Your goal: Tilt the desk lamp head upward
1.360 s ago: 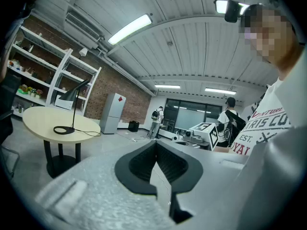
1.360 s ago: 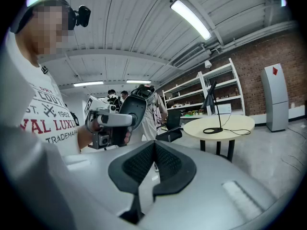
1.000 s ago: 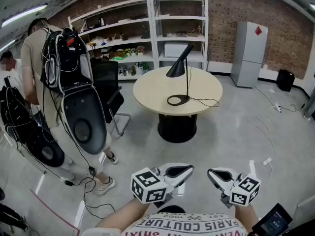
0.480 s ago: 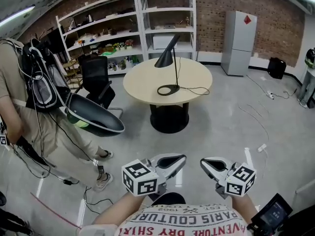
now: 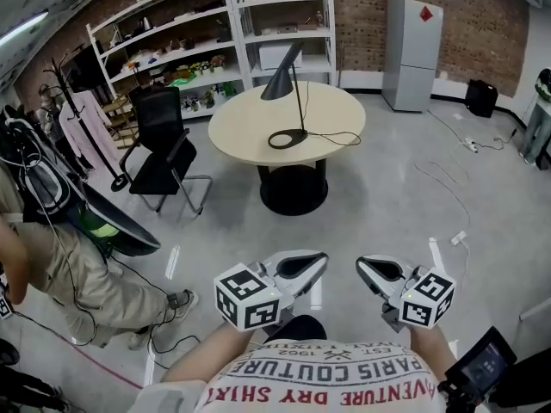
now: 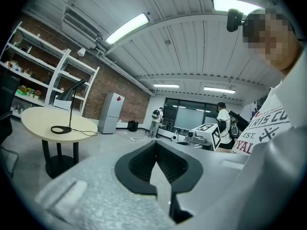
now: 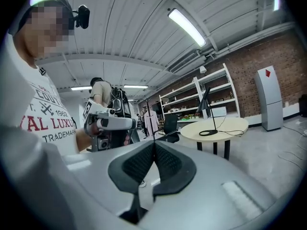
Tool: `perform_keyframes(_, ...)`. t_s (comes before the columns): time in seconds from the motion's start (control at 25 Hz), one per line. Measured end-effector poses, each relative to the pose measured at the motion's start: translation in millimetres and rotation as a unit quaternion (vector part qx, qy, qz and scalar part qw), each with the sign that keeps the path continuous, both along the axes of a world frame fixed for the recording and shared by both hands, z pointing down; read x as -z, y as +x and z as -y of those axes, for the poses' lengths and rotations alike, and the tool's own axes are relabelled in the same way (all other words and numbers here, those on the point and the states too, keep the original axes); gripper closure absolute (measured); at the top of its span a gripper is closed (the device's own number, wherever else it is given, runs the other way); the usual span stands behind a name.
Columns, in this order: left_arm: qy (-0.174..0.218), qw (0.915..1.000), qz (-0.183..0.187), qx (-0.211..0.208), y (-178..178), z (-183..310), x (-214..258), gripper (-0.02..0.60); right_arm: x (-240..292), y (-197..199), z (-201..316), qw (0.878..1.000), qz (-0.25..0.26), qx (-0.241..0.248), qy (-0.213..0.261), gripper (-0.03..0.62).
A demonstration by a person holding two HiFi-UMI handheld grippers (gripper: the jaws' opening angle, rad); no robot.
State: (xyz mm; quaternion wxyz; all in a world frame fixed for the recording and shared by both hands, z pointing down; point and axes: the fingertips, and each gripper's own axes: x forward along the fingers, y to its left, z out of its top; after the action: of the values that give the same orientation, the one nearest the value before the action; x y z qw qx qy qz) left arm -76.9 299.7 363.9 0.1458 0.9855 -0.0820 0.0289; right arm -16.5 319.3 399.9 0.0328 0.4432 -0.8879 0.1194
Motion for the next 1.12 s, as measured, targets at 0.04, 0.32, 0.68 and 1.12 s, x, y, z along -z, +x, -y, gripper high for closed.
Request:
perform_keyframes(0.04,0.003,1.0000,0.003,-0.002,3.4,-0.1,-1.0,0.580,-0.7,3.1,-0.1,1.000,-0.001,-0.002,-0.001,0.588)
perform_keyframes(0.32,0.012,0.9994,0.005,-0.031,26.2,12.8,-2.5,0.580,-5.8,27.5,18.0,0.999,0.010,-0.031,-0.004,0.588)
perform_keyframes(0.68,0.060,0.9958,-0.002,-0.069,87.7,89.0,-14.3,0.580,-31.4,82.7,79.8,0.997,0.013,-0.067,-0.019,0.588)
perform_keyframes(1.12,0.027,0.9969,-0.031,-0.067,150.0,268.7,-30.7,0.580,-50.4,148.5,263.9,0.997,0.001,-0.063,-0.036,0.588)
